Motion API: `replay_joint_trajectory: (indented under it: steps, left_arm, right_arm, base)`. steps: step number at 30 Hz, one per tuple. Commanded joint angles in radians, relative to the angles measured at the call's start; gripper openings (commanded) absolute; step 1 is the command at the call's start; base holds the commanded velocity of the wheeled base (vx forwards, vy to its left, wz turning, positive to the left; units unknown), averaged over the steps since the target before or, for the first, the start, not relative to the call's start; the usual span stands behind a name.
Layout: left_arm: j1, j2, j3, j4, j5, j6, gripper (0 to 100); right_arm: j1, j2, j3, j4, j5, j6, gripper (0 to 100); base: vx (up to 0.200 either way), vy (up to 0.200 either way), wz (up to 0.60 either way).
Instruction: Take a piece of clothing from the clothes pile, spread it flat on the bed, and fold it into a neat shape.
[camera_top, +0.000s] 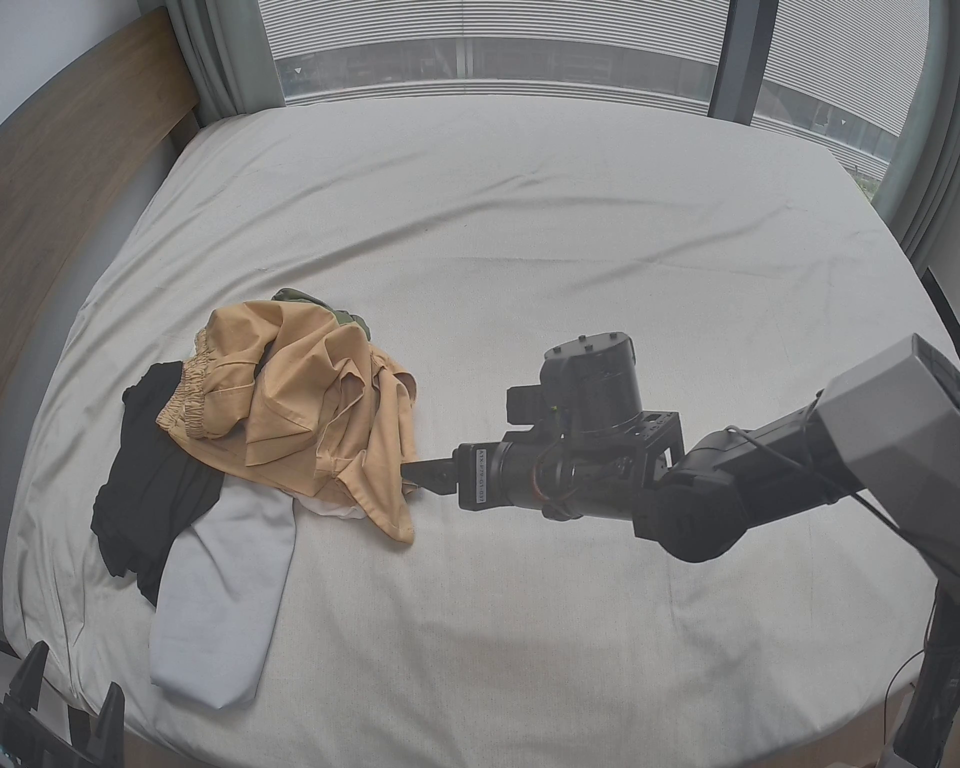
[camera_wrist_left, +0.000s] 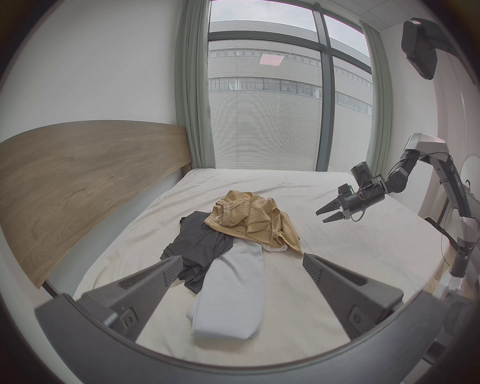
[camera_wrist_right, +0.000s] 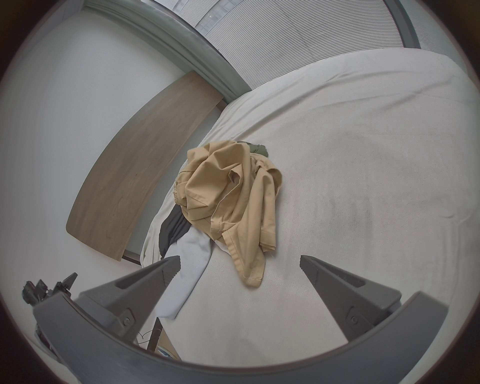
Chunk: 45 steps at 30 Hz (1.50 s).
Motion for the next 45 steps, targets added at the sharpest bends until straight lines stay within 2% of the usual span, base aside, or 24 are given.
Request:
replay_joint_trajectory:
  steps: [1, 23, 39, 40, 45]
  left_arm:
    - [0.000, -0.016, 0.018, 0.000, 0.000, 0.001, 100]
    - [0.000, -0.016, 0.018, 0.000, 0.000, 0.001, 100]
    - [0.000, -0.016, 0.018, 0.000, 0.000, 0.001, 100]
    - [0.000, -0.016, 0.018, 0.000, 0.000, -0.001, 100]
    - [0.000, -0.016, 0.018, 0.000, 0.000, -0.001, 100]
  right_arm:
    - [0.015, 0.086, -0.052, 0.001, 0.000, 0.002, 100]
    - [0.051, 0.303, -0.224, 0.004, -0.011, 0.025, 100]
    - [0.041, 0.418, -0.370, 0.005, -0.034, 0.026, 100]
    - [0.041, 0.422, -0.374, 0.004, -0.037, 0.026, 0]
    - [0.037, 0.435, -0.411, 0.001, -0.057, 0.026, 0]
  base:
    - [0.000, 0.000, 0.00]
    - [0.000, 0.000, 0.00]
    - [0.000, 0.000, 0.00]
    - [0.000, 0.000, 0.00]
    - [0.000, 0.000, 0.00]
